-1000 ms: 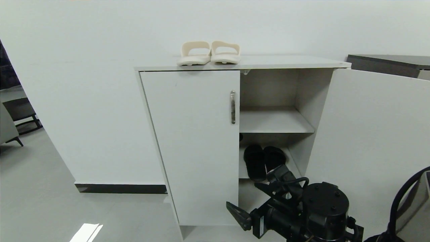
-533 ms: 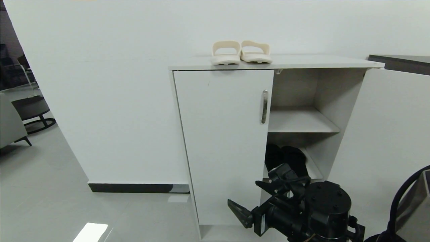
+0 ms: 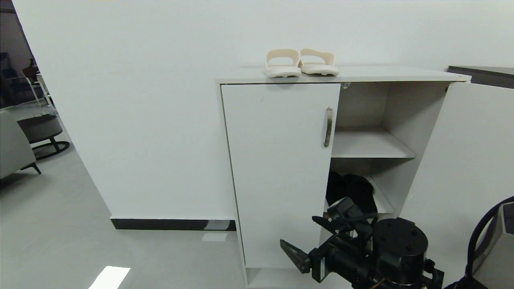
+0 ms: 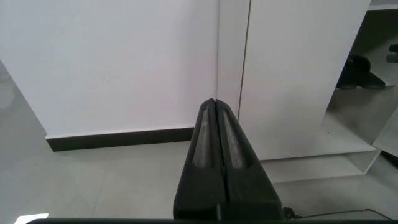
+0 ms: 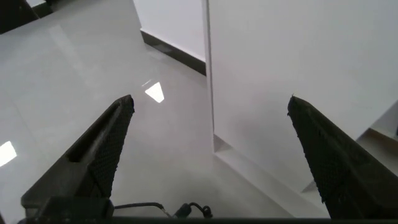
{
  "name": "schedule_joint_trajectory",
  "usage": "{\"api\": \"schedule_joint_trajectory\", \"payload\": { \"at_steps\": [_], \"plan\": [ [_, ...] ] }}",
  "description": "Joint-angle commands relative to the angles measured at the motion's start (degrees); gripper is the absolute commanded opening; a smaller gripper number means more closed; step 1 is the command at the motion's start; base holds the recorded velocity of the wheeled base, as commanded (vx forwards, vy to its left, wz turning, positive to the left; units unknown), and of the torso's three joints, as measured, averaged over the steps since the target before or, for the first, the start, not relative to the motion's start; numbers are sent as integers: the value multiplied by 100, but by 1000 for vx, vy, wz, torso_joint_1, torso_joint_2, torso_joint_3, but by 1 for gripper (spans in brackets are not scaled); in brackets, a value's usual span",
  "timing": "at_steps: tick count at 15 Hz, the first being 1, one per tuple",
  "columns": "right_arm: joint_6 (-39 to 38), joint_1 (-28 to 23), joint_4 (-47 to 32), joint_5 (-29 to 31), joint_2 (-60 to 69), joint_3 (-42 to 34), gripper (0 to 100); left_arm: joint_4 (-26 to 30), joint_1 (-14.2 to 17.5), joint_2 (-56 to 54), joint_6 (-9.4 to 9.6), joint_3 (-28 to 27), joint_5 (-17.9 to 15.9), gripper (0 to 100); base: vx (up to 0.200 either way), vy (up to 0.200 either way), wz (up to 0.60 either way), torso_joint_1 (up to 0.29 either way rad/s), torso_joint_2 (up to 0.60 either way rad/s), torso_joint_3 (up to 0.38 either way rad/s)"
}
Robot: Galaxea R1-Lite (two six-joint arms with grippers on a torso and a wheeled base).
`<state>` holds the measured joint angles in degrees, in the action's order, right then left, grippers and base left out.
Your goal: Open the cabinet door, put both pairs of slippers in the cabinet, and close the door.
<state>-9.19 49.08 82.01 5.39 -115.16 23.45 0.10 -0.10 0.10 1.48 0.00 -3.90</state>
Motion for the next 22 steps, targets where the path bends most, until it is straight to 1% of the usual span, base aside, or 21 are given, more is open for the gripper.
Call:
{"api": "schedule_joint_trajectory", "payload": {
  "at_steps": [1,14,18,22],
  "plan": [
    [14,-4,8,6,-32,-43,100,-1,10,8,2,0,-5,0,0,0,0,0,0,0],
    [23,-4,202,-73,-199,-122,100,-1,10,8,-7,0,3,0,0,0,0,3,-11,-7],
    [23,-4,202,-73,-314,-122,100,-1,10,8,-7,0,3,0,0,0,0,74,-260,-259],
    [23,-4,237,-64,-340,-122,100,-1,1,8,-7,0,3,0,0,0,0,173,-536,-295]
  ]
}}
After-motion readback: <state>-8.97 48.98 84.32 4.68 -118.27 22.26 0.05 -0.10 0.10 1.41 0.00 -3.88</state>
